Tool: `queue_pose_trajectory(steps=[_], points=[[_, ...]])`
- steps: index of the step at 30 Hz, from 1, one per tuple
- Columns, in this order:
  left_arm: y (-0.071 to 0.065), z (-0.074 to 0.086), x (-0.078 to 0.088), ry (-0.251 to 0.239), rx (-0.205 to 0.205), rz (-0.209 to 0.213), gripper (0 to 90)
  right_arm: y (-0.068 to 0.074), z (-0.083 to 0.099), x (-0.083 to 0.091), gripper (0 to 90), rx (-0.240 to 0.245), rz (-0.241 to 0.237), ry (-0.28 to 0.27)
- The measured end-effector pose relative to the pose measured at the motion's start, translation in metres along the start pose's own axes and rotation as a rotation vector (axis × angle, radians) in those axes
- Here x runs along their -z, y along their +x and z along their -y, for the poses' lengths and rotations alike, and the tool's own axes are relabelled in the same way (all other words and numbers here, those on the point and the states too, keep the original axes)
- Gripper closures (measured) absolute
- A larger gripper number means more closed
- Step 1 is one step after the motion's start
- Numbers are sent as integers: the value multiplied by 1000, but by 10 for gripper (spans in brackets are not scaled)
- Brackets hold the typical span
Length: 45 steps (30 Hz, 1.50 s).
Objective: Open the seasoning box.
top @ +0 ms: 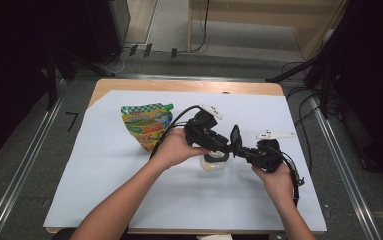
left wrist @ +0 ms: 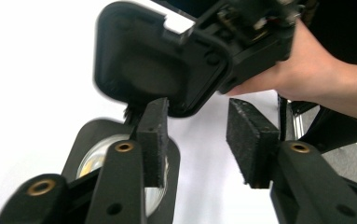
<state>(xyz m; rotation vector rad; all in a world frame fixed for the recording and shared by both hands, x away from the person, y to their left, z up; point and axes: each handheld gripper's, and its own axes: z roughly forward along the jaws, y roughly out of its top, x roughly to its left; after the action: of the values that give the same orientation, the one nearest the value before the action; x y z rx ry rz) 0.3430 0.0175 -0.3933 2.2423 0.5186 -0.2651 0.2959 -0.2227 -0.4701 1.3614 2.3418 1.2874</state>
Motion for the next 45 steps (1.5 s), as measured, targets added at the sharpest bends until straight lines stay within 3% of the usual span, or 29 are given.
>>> queue_pose_trajectory(steps=[2,3,6,9,13,16,19,20,23,24,28,34,39,42,45], points=[[2,4,6,-7,6,-5,530,3,1,5,773,11,3,4],[2,5,9,-11,13,-12,513,4,2,8,716,2,-8,2],[3,11,16,-21,22,-16,497,4,4,10,658,-10,-33,24],[5,17,22,-32,23,-25,472,6,11,17,606,-13,-63,43],[8,25,27,-36,60,-46,437,13,14,22,575,-4,-88,33],[9,32,29,-37,55,-49,438,24,16,26,548,41,-109,24],[8,38,33,-34,33,-69,436,34,16,28,540,42,-133,38],[8,43,37,-52,41,-64,431,42,16,29,537,78,-149,33],[8,45,42,-44,41,-75,433,52,16,30,537,107,-158,30],[8,47,45,-57,45,-73,435,60,15,31,535,143,-168,29],[7,53,57,-74,50,-66,420,71,12,31,519,173,-183,12],[10,67,72,-82,56,-79,412,94,11,20,508,245,-204,33],[11,75,81,-84,62,-102,413,103,12,11,520,265,-222,34],[14,82,88,-80,74,-122,417,109,12,-2,546,249,-229,73],[16,85,92,-85,82,-127,418,111,11,-7,541,247,-233,79]])
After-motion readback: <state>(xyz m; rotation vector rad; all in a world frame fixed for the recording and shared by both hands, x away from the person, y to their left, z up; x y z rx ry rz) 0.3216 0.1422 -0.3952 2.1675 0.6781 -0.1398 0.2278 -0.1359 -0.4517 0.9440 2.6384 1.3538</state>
